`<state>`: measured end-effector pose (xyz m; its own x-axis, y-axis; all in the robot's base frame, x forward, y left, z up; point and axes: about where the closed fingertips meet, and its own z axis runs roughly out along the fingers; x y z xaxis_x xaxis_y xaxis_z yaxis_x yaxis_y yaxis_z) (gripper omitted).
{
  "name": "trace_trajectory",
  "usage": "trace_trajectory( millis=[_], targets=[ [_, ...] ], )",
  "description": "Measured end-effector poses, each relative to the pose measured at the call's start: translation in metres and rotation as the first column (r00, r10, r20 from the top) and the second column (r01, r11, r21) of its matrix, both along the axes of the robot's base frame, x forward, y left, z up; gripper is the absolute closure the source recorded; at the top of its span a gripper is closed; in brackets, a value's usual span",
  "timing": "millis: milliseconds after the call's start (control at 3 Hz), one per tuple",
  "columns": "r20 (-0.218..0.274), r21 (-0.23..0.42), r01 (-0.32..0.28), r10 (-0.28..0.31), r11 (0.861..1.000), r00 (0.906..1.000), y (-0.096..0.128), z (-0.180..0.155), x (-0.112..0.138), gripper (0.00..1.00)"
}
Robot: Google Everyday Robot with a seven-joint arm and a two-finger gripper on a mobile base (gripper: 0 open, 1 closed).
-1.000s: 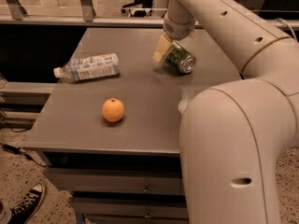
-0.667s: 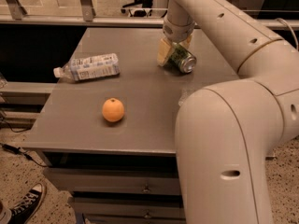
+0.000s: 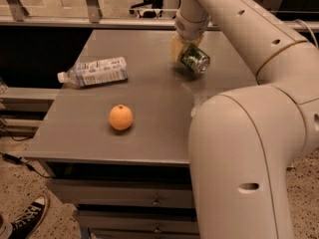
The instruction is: Place green can upright
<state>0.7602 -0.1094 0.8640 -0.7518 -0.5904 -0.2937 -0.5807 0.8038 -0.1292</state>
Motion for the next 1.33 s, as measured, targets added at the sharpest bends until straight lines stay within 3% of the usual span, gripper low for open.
trace_trajectory(
  millis=[333,667,1000,1333],
  targets=[
    [0.099,0.07,-0.067,0.06,0.995,0.9932,0.007,0.036,0.0,0.99],
    [0.246,0.178,-0.194,0.147,0.965,0.9581,0.014,0.075,-0.007,1.0],
    [0.453,0.342,-0.38,0.203,0.859,0.8678,0.015,0.106,-0.025,1.0],
    [0.565,0.444,-0.481,0.181,0.756,0.805,0.008,0.114,-0.045,1.0]
  ],
)
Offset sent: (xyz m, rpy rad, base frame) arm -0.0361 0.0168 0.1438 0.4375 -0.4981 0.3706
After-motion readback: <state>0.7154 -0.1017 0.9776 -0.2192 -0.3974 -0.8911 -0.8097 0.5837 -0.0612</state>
